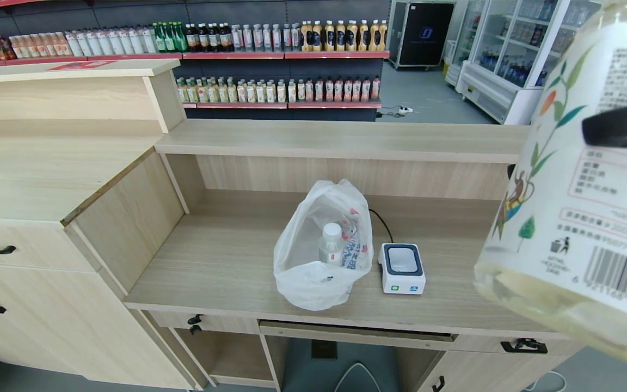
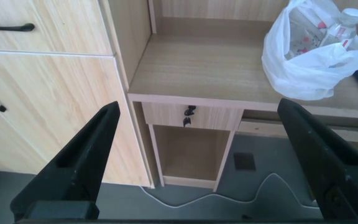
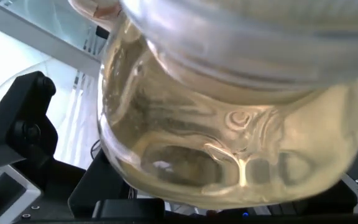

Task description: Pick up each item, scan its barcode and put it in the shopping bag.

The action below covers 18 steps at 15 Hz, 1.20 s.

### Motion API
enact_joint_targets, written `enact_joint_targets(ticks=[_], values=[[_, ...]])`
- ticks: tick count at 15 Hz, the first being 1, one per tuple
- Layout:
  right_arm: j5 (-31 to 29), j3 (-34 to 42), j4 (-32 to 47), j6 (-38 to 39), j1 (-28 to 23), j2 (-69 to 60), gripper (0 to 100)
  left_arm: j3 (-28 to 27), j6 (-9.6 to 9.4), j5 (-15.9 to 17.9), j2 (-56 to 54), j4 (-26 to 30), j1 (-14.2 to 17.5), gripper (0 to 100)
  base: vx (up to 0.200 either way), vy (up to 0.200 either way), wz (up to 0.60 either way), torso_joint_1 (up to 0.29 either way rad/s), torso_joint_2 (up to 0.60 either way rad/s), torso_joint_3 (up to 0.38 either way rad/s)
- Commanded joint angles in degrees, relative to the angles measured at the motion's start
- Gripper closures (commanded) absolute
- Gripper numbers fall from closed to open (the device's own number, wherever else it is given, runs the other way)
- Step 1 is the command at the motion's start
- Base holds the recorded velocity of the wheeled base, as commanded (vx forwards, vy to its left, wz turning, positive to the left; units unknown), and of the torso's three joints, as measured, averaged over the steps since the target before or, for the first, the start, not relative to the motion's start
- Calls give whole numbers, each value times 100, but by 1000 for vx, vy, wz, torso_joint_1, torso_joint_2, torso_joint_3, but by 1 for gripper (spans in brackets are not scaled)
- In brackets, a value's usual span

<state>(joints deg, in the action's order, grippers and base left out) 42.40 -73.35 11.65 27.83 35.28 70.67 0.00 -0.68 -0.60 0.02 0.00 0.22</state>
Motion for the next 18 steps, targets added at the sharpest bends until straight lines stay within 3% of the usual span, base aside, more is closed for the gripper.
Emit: enact_joint_targets(ticks=[1, 9, 18], values=[[-48, -206, 4, 3, 23, 131, 100, 0, -2, -2, -2, 0, 4, 0, 0, 0, 0, 0, 0, 0], [-724, -408, 575, 21, 656, 184, 100, 0, -2, -2, -2, 0, 4, 0, 0, 0, 0, 0, 0, 0], [-759, -303, 575, 29, 770, 70, 100, 0, -2, -2, -2, 0, 4, 0, 0, 0, 0, 0, 0, 0]])
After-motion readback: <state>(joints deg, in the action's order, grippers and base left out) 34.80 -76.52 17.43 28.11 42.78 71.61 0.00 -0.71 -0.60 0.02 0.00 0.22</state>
